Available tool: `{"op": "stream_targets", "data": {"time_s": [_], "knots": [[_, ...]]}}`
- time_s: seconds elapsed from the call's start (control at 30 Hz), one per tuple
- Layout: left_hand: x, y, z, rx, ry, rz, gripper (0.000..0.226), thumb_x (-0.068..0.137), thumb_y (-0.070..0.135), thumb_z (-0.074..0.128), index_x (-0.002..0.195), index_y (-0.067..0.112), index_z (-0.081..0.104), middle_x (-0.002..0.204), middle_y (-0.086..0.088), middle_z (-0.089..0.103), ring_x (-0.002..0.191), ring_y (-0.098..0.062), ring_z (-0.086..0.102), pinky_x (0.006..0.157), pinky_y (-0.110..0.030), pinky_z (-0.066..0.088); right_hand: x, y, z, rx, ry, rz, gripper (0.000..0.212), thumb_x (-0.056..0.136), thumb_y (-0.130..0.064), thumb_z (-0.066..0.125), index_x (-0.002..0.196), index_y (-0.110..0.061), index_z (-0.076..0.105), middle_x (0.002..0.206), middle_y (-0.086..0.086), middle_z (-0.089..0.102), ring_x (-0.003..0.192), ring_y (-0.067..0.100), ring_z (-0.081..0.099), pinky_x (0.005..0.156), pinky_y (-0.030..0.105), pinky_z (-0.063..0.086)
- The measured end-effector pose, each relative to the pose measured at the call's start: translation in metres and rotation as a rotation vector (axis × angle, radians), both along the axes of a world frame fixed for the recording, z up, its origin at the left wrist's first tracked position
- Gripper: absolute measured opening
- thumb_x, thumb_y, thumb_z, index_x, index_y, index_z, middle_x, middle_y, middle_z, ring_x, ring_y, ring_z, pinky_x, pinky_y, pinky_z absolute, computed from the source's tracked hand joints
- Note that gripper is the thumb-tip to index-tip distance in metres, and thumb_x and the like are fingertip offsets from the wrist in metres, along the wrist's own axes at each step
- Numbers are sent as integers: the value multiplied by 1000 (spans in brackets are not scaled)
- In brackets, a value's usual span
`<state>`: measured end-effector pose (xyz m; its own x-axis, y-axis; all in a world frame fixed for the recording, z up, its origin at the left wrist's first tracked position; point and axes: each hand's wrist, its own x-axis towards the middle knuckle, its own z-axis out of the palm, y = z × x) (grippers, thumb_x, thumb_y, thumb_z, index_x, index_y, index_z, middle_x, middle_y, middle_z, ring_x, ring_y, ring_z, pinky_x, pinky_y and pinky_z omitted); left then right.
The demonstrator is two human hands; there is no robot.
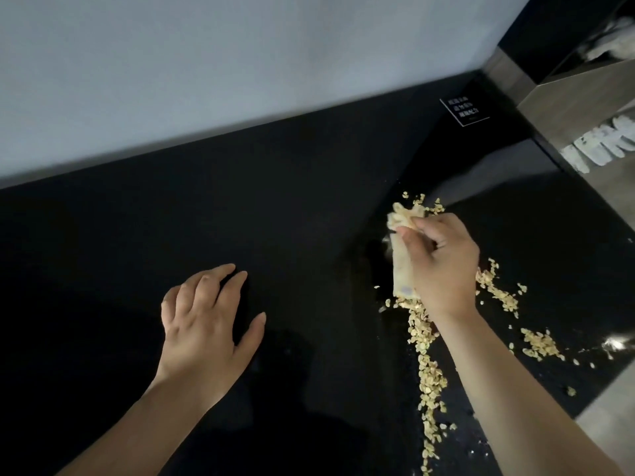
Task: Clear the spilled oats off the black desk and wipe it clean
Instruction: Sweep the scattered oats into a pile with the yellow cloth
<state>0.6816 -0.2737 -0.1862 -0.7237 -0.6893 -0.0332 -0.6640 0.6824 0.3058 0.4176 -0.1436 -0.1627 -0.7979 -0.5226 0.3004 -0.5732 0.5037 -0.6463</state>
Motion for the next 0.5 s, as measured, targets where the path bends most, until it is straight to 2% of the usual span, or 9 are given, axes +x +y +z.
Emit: {"op": "stream_targets", "data": {"time_s": [0.13, 0.23, 0.37, 0.5], "knots": [[-40, 4, 10, 24, 75, -24, 62, 86, 52, 36, 128, 11, 58, 131, -4, 53, 123, -27, 46, 105, -51, 34, -27, -5, 16, -82, -76, 47, 17, 88, -17, 68, 104, -11, 72, 94, -10, 57, 82, -3, 57, 75, 9, 44], [-73, 10, 12, 17, 96, -3, 62, 87, 51, 36, 128, 11, 58, 131, -4, 53, 123, -28, 48, 104, -50, 34, -62, -12, 26, -87, -93, 97, 18, 88, -19, 68, 105, -13, 71, 97, -7, 60, 84, 2, 59, 77, 15, 48], [-111, 17, 9, 16, 100, 53, 64, 86, 53, 34, 129, 11, 57, 132, -4, 52, 125, -28, 46, 105, -48, 32, -113, -24, 29, -37, -59, 197, 18, 89, -19, 67, 105, -13, 71, 98, -8, 59, 87, 4, 58, 80, 15, 47], [-139, 27, 1, 13, 76, 121, 65, 86, 54, 33, 130, 12, 56, 134, -3, 49, 126, -26, 42, 106, -48, 29, -161, -45, 18, 36, -64, 298, 19, 88, -22, 66, 104, -13, 72, 98, -8, 58, 90, 11, 59, 82, 32, 50]]}}
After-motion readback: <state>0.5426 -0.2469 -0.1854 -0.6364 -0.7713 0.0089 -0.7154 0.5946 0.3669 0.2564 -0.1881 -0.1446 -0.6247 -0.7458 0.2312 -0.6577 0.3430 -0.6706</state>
